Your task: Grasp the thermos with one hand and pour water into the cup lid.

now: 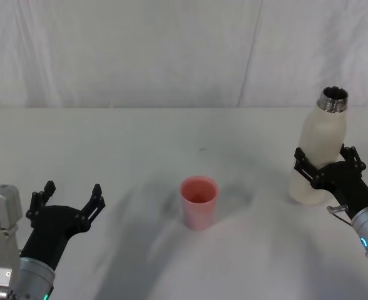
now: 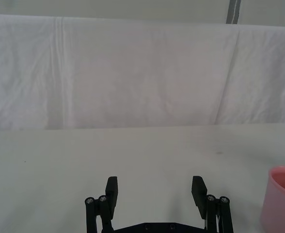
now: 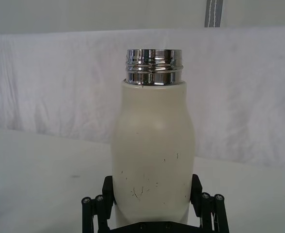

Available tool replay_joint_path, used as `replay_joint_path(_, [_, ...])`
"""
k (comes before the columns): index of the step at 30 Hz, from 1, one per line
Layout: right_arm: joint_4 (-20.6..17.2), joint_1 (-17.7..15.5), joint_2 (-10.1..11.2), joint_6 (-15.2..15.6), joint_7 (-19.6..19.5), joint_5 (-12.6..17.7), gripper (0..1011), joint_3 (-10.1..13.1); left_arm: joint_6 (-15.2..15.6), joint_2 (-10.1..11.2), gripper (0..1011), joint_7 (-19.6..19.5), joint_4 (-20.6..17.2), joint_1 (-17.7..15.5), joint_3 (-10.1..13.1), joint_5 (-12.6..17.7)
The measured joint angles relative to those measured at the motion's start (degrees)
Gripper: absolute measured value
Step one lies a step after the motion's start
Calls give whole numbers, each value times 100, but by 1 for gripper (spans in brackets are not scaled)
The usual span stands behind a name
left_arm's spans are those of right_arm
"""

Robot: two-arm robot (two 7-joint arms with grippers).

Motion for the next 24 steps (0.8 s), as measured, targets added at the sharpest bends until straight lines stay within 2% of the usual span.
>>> replay_joint_path(12, [178, 71, -9, -34, 9, 74, 950, 21, 0, 0, 1001, 0, 0, 0, 0, 0])
replay_joint_path(24, [432, 175, -26, -218, 7, 86, 950, 73, 0, 0, 1001, 0, 0, 0, 0, 0])
